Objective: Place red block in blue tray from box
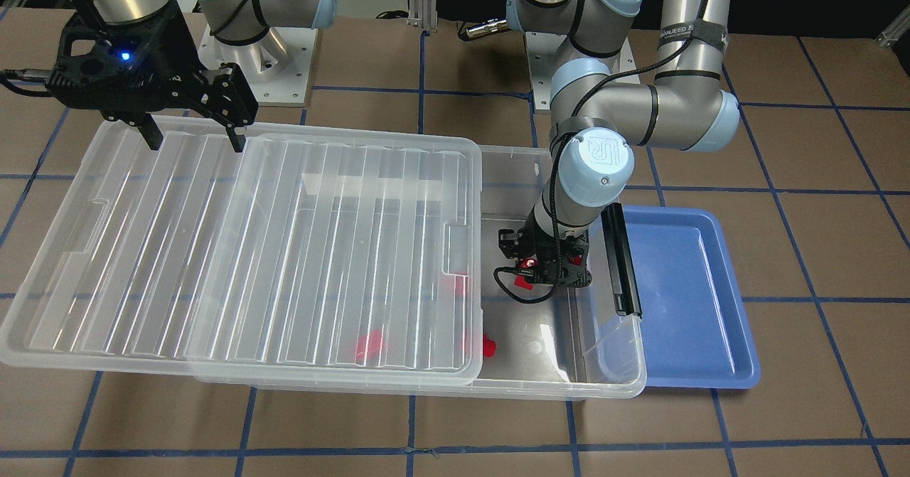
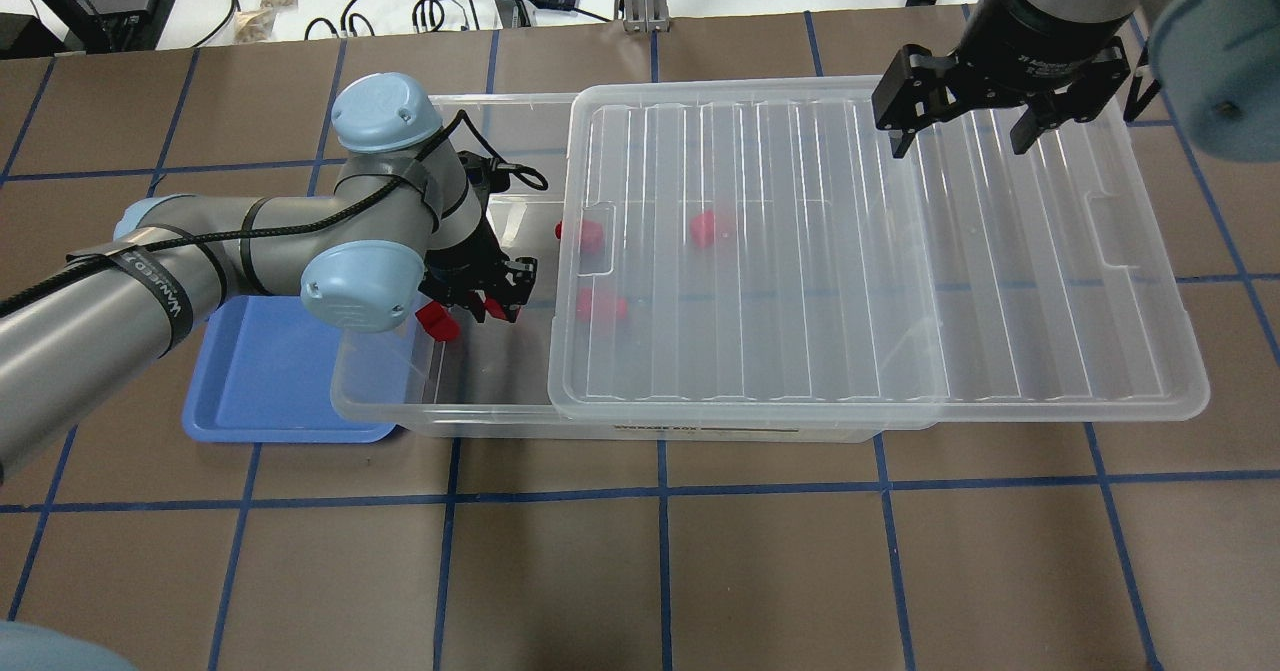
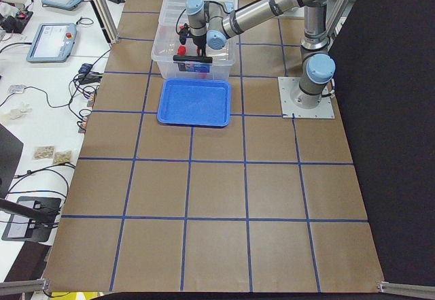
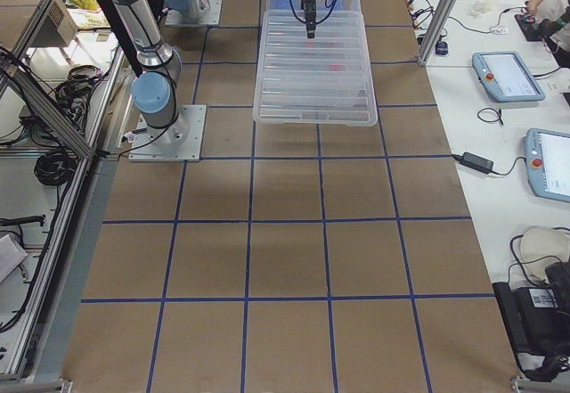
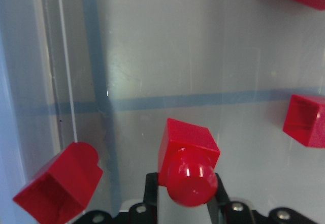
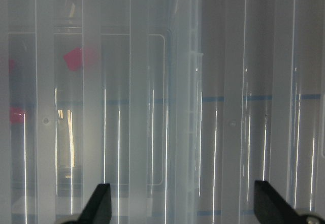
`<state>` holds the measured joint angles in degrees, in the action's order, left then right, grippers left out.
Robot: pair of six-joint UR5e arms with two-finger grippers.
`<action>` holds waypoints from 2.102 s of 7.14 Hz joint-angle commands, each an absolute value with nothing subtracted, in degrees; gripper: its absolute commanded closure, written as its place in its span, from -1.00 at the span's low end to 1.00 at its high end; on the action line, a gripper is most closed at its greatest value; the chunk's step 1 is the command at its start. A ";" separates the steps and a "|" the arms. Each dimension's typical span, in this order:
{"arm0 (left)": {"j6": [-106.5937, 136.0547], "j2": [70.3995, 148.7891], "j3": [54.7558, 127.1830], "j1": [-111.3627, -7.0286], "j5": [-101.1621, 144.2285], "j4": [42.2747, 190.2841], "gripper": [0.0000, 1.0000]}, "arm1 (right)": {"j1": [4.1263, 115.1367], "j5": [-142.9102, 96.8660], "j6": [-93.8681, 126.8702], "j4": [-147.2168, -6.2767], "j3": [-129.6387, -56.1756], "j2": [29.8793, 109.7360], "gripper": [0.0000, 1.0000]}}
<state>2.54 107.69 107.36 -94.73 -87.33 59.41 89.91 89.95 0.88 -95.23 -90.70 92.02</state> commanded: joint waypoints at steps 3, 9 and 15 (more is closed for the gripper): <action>3.87 101.62 96.55 -94.49 -87.98 76.75 1.00 | 89.91 89.91 0.88 -95.71 -90.79 92.02 -1.00; -11.64 98.26 86.04 -71.25 -90.08 91.58 1.00 | 89.91 89.91 0.97 -95.63 -90.79 92.11 -1.00; -25.14 105.98 99.92 -65.04 -90.70 73.13 1.00 | 87.55 90.00 -1.22 -95.89 -90.79 91.50 -1.00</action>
<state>-24.35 104.34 97.53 -65.02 -90.74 76.52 88.96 89.95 0.03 -95.83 -90.82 91.80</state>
